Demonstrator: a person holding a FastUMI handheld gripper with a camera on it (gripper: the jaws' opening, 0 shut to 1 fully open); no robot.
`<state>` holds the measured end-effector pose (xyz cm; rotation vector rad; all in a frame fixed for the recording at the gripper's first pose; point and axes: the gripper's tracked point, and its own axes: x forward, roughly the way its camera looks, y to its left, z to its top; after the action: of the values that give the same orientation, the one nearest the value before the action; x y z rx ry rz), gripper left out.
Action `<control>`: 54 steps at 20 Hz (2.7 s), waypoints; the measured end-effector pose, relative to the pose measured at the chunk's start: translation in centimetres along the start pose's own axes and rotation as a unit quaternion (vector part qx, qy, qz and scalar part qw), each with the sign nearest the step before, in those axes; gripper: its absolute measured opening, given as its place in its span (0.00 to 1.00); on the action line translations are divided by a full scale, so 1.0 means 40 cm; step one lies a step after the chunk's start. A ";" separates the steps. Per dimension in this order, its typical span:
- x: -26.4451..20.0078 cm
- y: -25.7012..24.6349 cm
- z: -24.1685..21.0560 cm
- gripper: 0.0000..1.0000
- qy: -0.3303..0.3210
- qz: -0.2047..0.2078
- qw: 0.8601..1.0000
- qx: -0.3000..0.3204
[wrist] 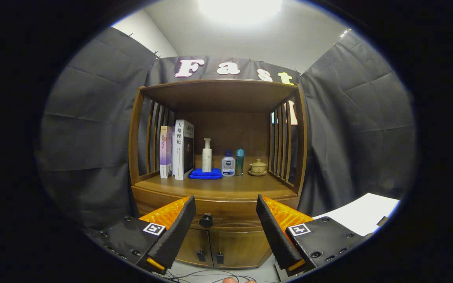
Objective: Pull open the drawer, take out the items inside it, and place them on the countertop above the cabinet.
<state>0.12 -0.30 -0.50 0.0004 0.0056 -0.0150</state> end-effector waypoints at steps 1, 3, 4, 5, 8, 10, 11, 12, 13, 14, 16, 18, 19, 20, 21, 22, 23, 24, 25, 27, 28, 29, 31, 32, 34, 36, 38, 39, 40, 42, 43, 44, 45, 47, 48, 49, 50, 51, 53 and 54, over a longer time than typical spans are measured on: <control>-0.001 0.001 -0.001 0.97 0.000 0.000 1.000 -0.001; 0.004 0.004 -0.008 0.97 0.003 0.001 1.000 -0.003; 0.005 0.007 -0.012 0.97 0.003 0.002 1.000 -0.004; 0.007 0.010 -0.014 0.98 0.004 0.004 1.000 -0.004; 0.018 0.026 -0.028 0.97 0.010 0.011 1.000 -0.009; 0.032 0.035 -0.035 0.97 0.012 0.015 1.000 -0.010; 0.041 0.041 -0.036 0.98 0.012 0.018 1.000 -0.010; 0.052 0.046 -0.039 0.98 0.012 0.020 1.000 -0.011; 0.064 0.050 -0.039 0.97 0.010 0.020 1.000 -0.014; 0.076 0.054 -0.041 0.97 0.009 0.021 1.000 -0.015; 0.103 0.068 -0.049 0.97 0.013 0.028 0.999 -0.011; 0.122 0.079 -0.055 0.97 0.018 0.035 0.999 -0.004; 0.128 0.081 -0.055 0.97 0.020 0.037 0.999 -0.001; 0.143 0.086 -0.054 0.97 0.019 0.038 0.999 -0.001; 0.163 0.090 -0.053 0.98 0.017 0.037 0.999 -0.001; 0.190 0.093 -0.055 0.98 0.017 0.036 0.999 -0.001; 0.211 0.098 -0.058 0.98 0.018 0.035 0.999 -0.001; 0.233 0.104 -0.068 0.98 0.022 0.037 0.999 0.001; 0.250 0.110 -0.077 0.98 0.026 0.038 0.999 0.003; 0.273 0.112 -0.100 0.98 0.033 0.038 0.999 0.002; 0.286 0.111 -0.117 0.98 0.037 0.035 0.999 0.001; 0.297 0.112 -0.135 0.98 0.043 0.034 0.999 0.002; 0.314 0.121 -0.173 0.98 0.056 0.036 0.998 0.005; 0.324 0.123 -0.192 0.98 0.062 0.036 0.997 0.005; 0.338 0.124 -0.230 0.98 0.072 0.034 0.997 0.001; 0.349 0.130 -0.262 0.98 0.081 0.035 0.996 0.001; 0.362 0.129 -0.287 0.98 0.087 0.031 0.996 0.005; 0.367 0.128 -0.297 0.98 0.089 0.028 0.996 0.007; 0.371 0.129 -0.311 0.98 0.091 0.026 0.995 0.007; 0.372 0.128 -0.336 0.98 0.099 0.023 0.995 0.005; 0.372 0.131 -0.347 0.98 0.103 0.024 0.994 0.003; 0.372 0.132 -0.358 0.98 0.107 0.025 0.994 0.000; 0.375 0.134 -0.365 0.98 0.110 0.024 0.994 -0.002; 0.380 0.133 -0.375 0.98 0.111 0.022 0.994 -0.003; 0.383 0.134 -0.380 0.98 0.112 0.021 0.994 -0.003; 0.384 0.138 -0.382 0.98 0.112 0.025 0.993 -0.002; 0.388 0.143 -0.388 0.98 0.114 0.025 0.993 -0.002; 0.393 0.145 -0.397 0.95 0.116 0.026 0.993 -0.006; 0.397 0.146 -0.403 0.82 0.116 0.023 0.993 -0.018; 0.399 0.146 -0.404 0.72 0.114 0.021 0.993 -0.026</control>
<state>16.09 5.32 -16.76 -0.0498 0.2344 0.0266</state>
